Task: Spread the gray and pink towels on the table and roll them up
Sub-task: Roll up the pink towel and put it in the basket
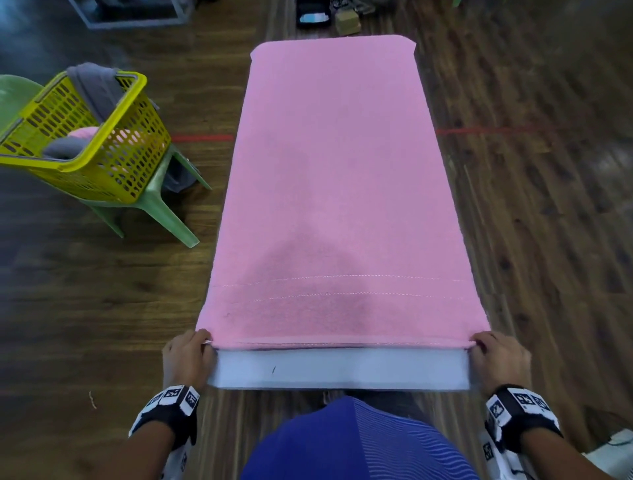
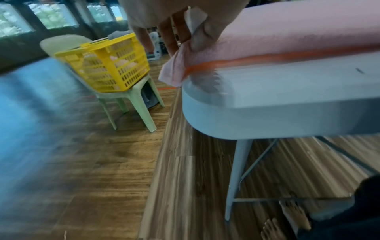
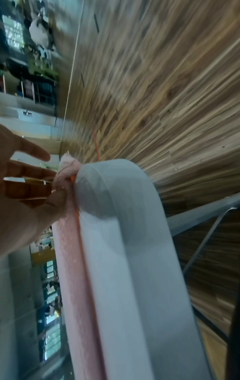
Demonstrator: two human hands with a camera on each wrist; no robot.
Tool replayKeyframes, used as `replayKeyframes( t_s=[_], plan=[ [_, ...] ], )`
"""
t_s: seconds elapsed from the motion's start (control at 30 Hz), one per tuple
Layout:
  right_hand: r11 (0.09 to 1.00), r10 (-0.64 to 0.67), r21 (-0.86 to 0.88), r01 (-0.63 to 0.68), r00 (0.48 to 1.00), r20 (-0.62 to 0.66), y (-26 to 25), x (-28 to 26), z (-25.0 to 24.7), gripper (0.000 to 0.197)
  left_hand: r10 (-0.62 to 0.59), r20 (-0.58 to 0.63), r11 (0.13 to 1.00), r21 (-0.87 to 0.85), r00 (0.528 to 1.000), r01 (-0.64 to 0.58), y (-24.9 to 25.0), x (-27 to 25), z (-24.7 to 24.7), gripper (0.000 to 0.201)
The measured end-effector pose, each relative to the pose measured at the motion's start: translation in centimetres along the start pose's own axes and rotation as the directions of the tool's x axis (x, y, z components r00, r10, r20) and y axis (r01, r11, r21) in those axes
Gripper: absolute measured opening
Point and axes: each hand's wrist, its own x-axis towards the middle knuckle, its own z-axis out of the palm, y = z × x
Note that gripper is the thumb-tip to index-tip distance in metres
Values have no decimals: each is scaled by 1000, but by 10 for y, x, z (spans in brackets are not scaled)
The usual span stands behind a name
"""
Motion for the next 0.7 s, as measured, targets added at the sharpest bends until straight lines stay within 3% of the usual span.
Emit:
replayKeyframes(
  t_s=[0.07, 0.2, 0.3, 0.4, 0.5, 0.57, 0.7],
  plan=[
    [995, 50, -89, -48, 999, 18, 0, -1, -4, 11, 31, 32, 997, 70, 999, -33, 0, 3, -3, 22],
    [986, 108, -132, -98, 991, 73, -1, 11, -7, 8, 23, 110, 990, 137, 994, -38, 11, 15, -10, 11],
    [989, 143, -65, -136, 982, 123, 1, 20, -5, 19, -16, 33, 985, 171, 999, 10, 18, 20, -6, 33],
    [995, -6, 104, -4, 995, 100, -1, 11, -1, 15, 24, 21, 1000, -6, 999, -24, 26, 19, 0, 40],
    [990, -117, 90, 109, 989, 90, 1, -1, 3, 28, 81, 38, 994, -74, 996, -78, 29, 7, 11, 40],
    [988, -118, 112, 106, 987, 106, 1, -4, 0, 38, 98, 16, 990, -102, 995, -96, 27, -3, 17, 37],
    [985, -30, 174, 10, 993, 114, -4, 4, 1, 34, 59, -109, 988, -139, 992, -74, 28, -3, 15, 18]
  ],
)
